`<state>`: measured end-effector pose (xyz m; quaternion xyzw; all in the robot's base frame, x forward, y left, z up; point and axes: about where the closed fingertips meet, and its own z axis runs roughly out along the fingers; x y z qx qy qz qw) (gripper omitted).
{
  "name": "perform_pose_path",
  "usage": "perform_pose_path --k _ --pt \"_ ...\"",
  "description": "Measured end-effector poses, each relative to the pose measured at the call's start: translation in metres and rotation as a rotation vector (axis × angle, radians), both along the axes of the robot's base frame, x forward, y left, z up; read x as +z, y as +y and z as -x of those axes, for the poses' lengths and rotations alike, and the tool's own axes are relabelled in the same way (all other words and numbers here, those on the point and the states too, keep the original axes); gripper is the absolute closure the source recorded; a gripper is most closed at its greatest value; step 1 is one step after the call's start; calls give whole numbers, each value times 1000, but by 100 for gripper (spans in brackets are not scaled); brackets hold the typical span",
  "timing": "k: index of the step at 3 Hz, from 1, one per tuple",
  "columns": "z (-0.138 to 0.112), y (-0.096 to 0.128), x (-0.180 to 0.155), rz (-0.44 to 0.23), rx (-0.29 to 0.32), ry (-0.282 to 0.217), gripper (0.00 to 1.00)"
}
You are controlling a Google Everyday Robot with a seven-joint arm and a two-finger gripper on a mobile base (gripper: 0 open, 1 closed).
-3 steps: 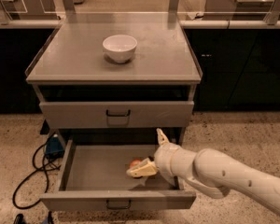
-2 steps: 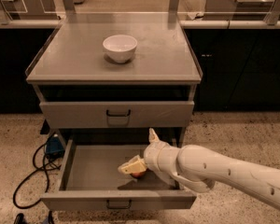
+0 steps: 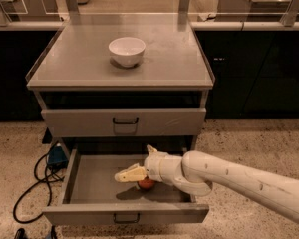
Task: Pick apple from middle drawer and place on counter
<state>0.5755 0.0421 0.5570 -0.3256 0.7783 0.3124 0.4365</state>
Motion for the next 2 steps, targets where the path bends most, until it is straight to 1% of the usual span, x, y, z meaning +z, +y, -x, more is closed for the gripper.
perform_pose_path --k 1,2 --pt "13 17 -26 -117 59 79 0" --pt "10 14 -35 -125 75 115 0"
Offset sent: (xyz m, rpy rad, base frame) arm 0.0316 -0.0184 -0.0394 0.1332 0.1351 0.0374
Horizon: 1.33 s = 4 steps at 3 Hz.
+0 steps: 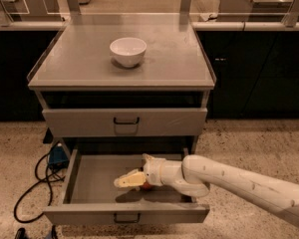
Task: Pick apple from middle drawer and place on counter
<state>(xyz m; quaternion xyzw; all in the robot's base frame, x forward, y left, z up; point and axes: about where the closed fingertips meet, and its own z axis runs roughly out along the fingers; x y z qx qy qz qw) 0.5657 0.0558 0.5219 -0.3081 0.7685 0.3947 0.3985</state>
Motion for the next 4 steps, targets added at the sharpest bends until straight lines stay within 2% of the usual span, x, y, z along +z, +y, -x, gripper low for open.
perform_pose_path --k 1,2,3,4 --pt "-24 -24 2 10 -83 -13 0" --pt "-34 -17 25 76 -185 -16 0" --pt "-30 -27 29 154 -218 -46 0" --pt "-32 -26 22 149 -225 -21 0"
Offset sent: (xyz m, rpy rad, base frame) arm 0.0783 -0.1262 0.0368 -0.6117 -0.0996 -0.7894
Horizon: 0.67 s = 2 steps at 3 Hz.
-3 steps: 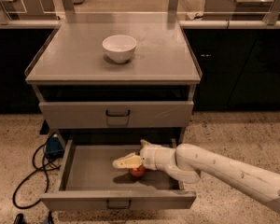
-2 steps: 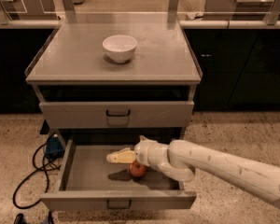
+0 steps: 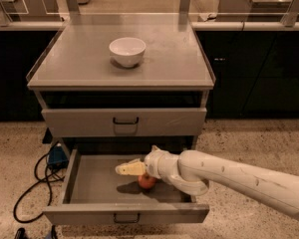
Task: Pick apple from middle drawer and place on counter
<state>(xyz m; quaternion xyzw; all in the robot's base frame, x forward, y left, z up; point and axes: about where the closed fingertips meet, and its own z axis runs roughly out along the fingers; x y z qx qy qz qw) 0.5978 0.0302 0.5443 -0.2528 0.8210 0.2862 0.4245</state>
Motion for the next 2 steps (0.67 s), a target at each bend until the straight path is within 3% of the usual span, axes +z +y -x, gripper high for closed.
perform_pose_path --k 1,2 --pt "-25 -33 -16 22 -134 46 0" --pt "-48 -89 -32 39 -353 83 0"
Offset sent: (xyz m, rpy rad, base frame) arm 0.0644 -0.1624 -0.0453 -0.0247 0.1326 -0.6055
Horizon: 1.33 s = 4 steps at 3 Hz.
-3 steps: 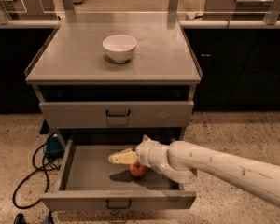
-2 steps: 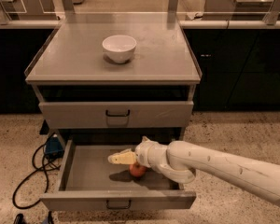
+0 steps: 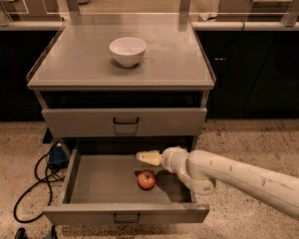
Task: Pick apple from middle drawer and place on counter
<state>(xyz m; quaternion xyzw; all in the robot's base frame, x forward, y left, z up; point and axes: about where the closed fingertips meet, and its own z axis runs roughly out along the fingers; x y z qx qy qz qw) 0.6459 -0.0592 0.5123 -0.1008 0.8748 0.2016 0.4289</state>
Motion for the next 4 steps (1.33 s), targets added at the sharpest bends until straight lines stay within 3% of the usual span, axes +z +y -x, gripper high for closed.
perform_pose_path --k 2,3,4 --pt "0 -4 -12 0 -21 20 0" --pt "4 -24 -39 -2 -69 69 0" --pt "23 -26 -63 96 -38 124 0"
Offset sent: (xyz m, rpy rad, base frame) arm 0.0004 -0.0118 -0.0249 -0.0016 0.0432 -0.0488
